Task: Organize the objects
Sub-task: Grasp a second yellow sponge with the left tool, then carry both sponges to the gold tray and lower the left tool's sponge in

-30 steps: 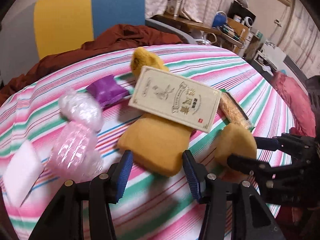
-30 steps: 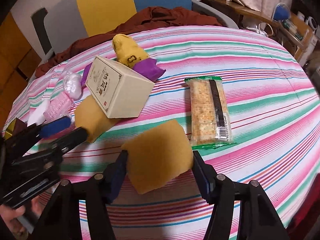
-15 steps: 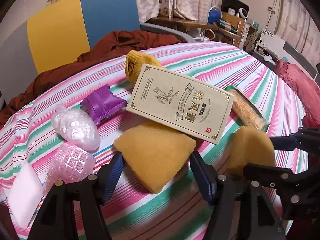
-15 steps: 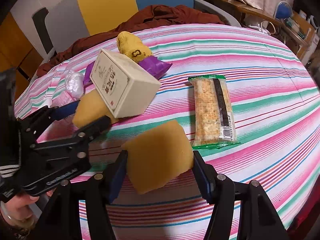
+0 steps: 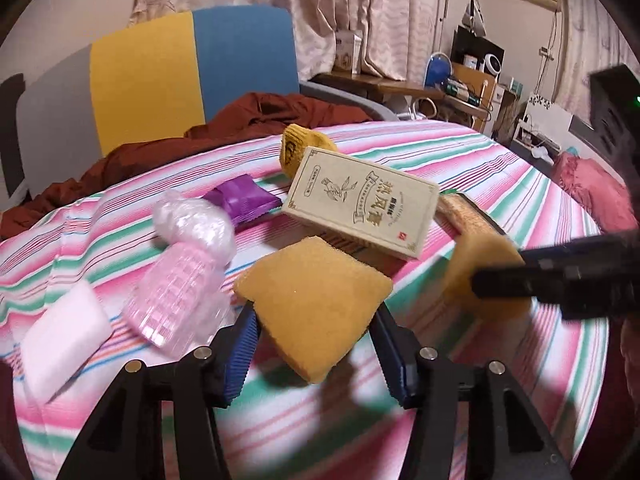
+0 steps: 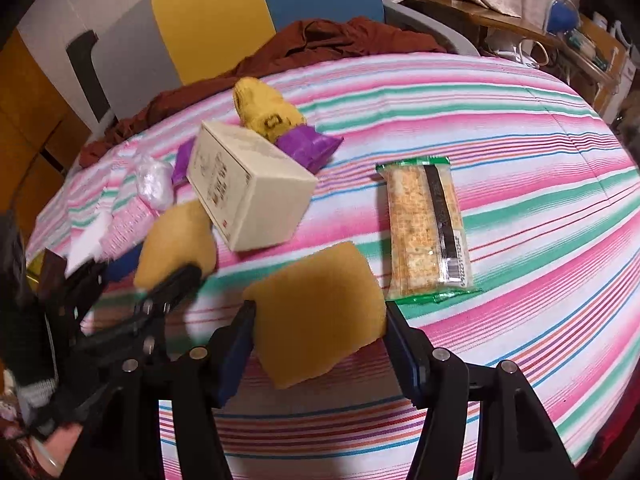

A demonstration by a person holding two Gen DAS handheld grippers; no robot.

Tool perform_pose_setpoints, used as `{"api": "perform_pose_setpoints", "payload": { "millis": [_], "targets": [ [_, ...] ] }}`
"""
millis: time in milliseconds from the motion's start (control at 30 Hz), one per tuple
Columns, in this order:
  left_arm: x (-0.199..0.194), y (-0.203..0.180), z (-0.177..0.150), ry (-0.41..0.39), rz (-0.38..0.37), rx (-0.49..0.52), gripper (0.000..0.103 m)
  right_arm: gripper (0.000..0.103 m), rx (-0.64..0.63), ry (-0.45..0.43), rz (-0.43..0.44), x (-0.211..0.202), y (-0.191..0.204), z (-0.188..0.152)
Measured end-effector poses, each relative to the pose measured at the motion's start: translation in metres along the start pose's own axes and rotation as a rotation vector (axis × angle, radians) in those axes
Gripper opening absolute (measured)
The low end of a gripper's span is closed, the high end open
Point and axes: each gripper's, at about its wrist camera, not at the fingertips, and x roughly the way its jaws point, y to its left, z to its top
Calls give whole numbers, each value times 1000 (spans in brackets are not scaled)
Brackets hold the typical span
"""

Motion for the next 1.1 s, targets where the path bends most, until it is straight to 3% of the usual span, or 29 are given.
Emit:
{"api": "perform_pose_setpoints", "payload": {
  "millis": [300, 467, 567, 800, 1100],
  "targets": [
    [-48, 7, -29, -79, 39, -36, 55, 62, -29, -103, 111, -17, 16, 1],
    [-88, 4, -38, -162, 101, -22, 55, 61, -92, -145, 92, -20, 33, -1],
    [-103, 6, -44, -160, 113, -21, 55, 61, -115, -174, 70, -23, 39, -3],
    [-136, 21, -62, -152, 129, -110, 55, 61, -146, -201, 71, -23, 46, -4],
    [-200, 65, -70, -221, 201, -250, 55, 61, -233, -225, 79, -21, 68, -11]
  ]
}}
